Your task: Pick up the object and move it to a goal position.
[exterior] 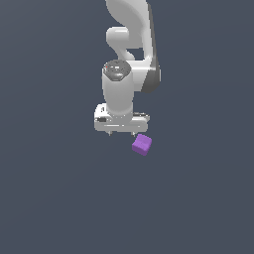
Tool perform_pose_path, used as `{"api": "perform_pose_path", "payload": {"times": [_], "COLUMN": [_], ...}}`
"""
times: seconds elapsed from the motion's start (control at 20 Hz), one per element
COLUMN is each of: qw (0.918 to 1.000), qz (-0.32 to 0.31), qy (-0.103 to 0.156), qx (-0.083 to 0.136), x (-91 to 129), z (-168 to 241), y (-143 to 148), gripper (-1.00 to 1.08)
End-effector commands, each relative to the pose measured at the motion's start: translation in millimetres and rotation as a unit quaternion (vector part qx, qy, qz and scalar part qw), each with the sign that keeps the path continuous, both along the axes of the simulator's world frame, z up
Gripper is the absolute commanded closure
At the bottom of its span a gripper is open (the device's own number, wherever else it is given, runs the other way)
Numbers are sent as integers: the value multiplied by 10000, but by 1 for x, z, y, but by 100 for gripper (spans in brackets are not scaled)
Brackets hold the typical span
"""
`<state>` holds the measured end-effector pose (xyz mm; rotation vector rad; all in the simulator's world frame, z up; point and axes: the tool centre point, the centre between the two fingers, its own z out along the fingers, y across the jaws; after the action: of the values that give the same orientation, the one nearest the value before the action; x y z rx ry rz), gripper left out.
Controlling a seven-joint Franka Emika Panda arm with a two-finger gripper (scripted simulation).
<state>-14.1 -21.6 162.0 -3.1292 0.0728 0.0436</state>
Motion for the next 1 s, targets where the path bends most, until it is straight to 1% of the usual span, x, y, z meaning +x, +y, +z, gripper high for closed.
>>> {"api": "perform_pose_path", "payload": {"times": [0.0, 0.5, 0.95], "qw": [10000, 9999, 9999], "qz": [0, 78, -75], "qy": [0, 138, 115], "qx": [0, -64, -68], "x": [0, -5, -5], "z": [0, -5, -9], "y": [0, -21, -12], "gripper": [-92, -92, -92]}}
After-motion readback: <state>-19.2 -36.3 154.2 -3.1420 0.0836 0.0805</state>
